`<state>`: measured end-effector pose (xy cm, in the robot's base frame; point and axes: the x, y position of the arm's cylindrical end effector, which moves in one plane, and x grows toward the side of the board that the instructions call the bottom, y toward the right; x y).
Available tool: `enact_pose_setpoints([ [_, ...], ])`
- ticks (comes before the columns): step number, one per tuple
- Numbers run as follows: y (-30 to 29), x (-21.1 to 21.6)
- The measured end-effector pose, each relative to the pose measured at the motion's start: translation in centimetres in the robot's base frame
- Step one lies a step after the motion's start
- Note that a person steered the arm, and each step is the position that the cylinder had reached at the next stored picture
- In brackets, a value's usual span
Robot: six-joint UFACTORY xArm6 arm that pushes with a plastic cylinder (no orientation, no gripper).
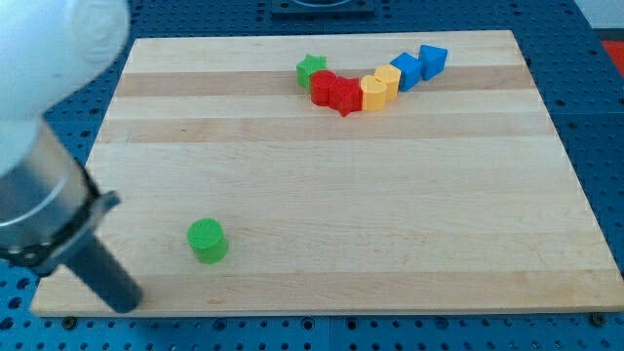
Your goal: Move the green circle towards the top
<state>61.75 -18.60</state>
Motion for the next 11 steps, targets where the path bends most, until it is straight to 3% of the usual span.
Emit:
enact_pose_setpoints([
  [1,4.8,0.0],
  [2,6.1,-1.8],
  [6,7.2,-15.5],
  [7,7.3,-14.3],
  [8,7.7,-9.7],
  [9,5.0,-7.7],
  [10,0.9,-8.7],
  [11,0.5,-12.3],
])
